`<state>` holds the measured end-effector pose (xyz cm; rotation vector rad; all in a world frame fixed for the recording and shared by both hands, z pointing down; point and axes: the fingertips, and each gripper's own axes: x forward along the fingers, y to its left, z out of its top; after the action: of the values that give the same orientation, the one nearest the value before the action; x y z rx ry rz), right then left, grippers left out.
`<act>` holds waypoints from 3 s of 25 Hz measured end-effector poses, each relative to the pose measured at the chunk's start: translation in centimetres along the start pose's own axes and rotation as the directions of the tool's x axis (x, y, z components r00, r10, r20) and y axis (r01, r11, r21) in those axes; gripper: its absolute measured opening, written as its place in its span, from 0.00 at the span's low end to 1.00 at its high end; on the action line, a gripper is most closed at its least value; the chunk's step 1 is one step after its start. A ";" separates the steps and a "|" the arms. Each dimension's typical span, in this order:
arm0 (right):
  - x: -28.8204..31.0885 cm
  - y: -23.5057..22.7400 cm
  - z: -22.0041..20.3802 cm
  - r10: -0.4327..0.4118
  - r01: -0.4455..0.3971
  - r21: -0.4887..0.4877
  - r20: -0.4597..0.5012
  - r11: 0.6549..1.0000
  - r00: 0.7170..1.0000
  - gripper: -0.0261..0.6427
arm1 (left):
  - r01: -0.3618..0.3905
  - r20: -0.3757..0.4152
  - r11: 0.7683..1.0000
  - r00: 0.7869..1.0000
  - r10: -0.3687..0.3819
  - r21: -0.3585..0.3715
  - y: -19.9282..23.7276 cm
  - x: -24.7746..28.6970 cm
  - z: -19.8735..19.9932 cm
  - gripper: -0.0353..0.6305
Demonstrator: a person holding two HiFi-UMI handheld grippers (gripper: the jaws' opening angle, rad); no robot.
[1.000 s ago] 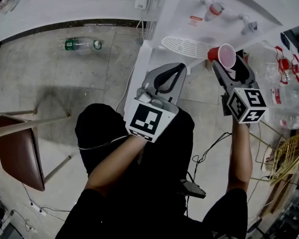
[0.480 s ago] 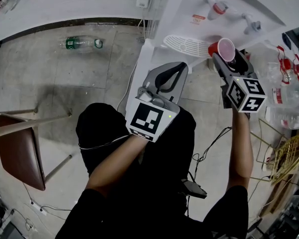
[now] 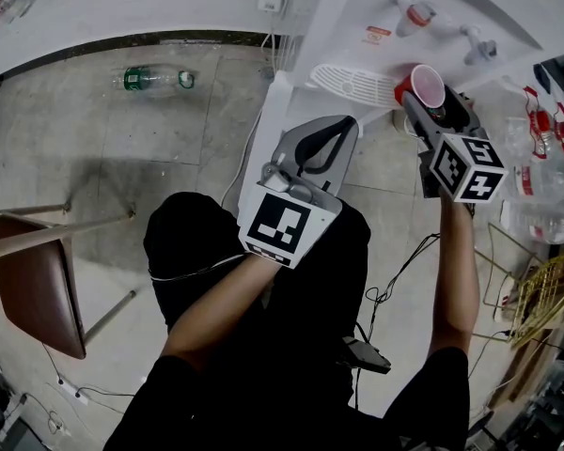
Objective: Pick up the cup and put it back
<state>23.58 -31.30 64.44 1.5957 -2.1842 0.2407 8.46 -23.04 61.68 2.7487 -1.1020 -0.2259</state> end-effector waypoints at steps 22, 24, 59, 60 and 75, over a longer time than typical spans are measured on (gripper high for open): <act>0.3 -0.2 0.1 -0.012 0.011 0.028 0.044 1.000 0.999 0.53 | 0.000 0.014 1.000 1.000 0.000 -0.011 -0.1 -0.3 0.3 0.06; 0.0 -0.2 0.1 -0.016 0.014 0.031 0.053 0.999 0.998 0.54 | 0.002 0.019 1.000 1.000 -0.002 -0.007 -0.2 -0.3 0.4 0.06; -8.7 8.6 -9.0 0.068 0.075 0.424 -0.311 0.902 0.948 0.03 | -0.036 -0.167 0.995 0.986 0.020 -0.093 -2.2 -2.5 6.1 0.06; -9.7 8.8 -8.2 0.077 0.077 0.431 -0.329 0.899 0.941 0.03 | -0.053 -0.182 0.993 0.983 0.034 -0.102 -2.4 -2.8 7.2 0.06; -27.1 9.5 9.8 0.156 0.048 0.453 -0.403 0.890 0.902 0.03 | -0.202 -0.277 0.973 0.947 0.165 -0.112 -12.8 -8.6 29.9 0.06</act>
<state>19.21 -8.44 44.97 1.5123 -1.9034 1.0889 4.83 -11.02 30.49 2.4449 -1.2067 0.0878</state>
